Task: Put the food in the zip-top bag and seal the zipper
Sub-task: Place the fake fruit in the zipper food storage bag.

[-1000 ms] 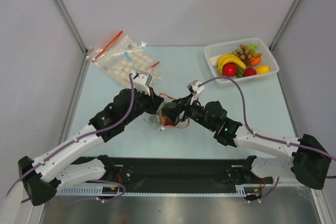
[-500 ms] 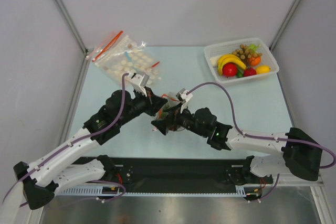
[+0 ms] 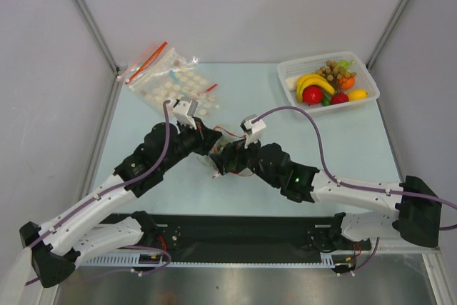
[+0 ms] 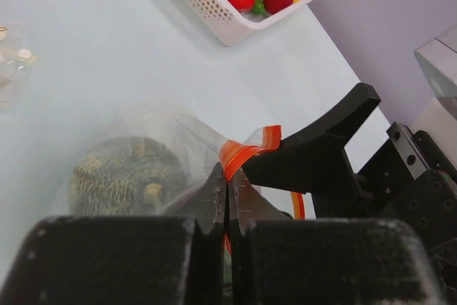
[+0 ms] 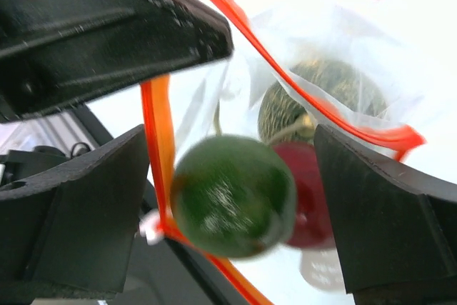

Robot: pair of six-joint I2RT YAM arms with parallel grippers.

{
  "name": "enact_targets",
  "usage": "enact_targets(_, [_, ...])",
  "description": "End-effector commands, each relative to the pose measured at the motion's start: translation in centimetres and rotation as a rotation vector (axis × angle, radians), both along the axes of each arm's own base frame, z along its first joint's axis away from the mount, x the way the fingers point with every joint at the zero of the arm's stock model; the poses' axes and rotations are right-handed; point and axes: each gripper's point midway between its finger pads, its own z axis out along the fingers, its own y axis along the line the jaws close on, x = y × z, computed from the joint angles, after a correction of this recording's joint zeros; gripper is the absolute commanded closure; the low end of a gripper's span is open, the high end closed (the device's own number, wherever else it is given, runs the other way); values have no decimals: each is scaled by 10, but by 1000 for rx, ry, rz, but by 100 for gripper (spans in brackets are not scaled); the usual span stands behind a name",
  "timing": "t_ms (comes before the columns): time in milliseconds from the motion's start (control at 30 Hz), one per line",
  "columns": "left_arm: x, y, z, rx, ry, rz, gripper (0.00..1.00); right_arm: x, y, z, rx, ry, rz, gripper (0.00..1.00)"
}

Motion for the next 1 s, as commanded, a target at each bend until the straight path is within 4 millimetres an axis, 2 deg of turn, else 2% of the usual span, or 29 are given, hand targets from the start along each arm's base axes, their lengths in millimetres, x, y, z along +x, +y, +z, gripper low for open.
enact_targets(0, [7,2,18,-63,-33,29,100,9,-6,22,6,-29,-61,1])
enact_targets(133, [8,5,18,-63,-29,37,100,10,-14,31,2,-43,-80,2])
enact_targets(400, [15,6,9,-40,-13,55,100,11,-36,58,-11,-89,-101,15])
enact_targets(567, [19,9,5,-33,-3,74,100,10,-46,68,-1,-89,-102,24])
enact_targets(667, [21,11,3,-29,5,82,100,15,-52,64,-32,-66,-120,31])
enact_targets(700, [21,12,3,-29,7,84,100,16,-52,69,-27,-59,-116,32])
enact_targets(733, [21,12,4,-32,7,86,100,18,-52,57,-70,-30,-113,32])
enact_targets(833, [23,15,2,-28,13,99,100,20,-45,51,-103,4,-75,33])
enact_targets(900, [26,19,1,-26,13,124,100,18,-37,45,-120,16,-50,37])
enact_targets(967, [27,21,-1,-25,14,136,99,16,-32,44,-126,10,-28,49])
